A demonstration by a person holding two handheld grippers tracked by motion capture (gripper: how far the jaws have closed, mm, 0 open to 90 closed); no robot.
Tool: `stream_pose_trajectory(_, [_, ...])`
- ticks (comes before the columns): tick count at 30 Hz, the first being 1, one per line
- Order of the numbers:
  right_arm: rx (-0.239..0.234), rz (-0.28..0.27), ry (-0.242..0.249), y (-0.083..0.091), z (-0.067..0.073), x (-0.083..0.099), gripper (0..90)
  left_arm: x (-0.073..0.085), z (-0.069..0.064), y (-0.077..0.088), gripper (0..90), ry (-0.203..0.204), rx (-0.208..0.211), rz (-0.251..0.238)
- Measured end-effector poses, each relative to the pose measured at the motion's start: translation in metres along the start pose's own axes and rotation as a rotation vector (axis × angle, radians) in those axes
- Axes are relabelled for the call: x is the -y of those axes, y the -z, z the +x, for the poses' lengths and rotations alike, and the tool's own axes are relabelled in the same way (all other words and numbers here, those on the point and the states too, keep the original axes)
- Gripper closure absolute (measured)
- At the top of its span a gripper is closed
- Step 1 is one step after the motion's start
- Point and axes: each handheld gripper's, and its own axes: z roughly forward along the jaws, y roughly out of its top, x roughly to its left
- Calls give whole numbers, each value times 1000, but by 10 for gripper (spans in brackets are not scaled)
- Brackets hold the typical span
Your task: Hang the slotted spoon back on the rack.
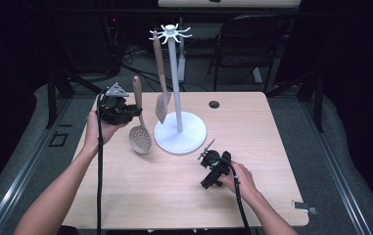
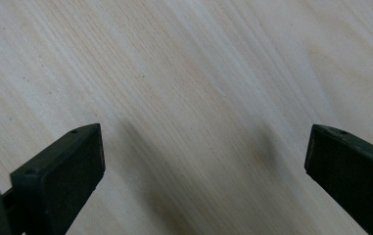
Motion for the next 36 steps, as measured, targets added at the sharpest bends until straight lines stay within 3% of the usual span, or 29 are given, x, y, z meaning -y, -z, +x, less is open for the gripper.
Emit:
stream_pose_trajectory(14, [-12,-24,-16,-1,0,1,11,-34,-8,2,756,-43,17,-16])
stream_pose_trajectory(36, [11,-6,6,1,-2,1,11,-89,-18,5,755,-59,25,-71])
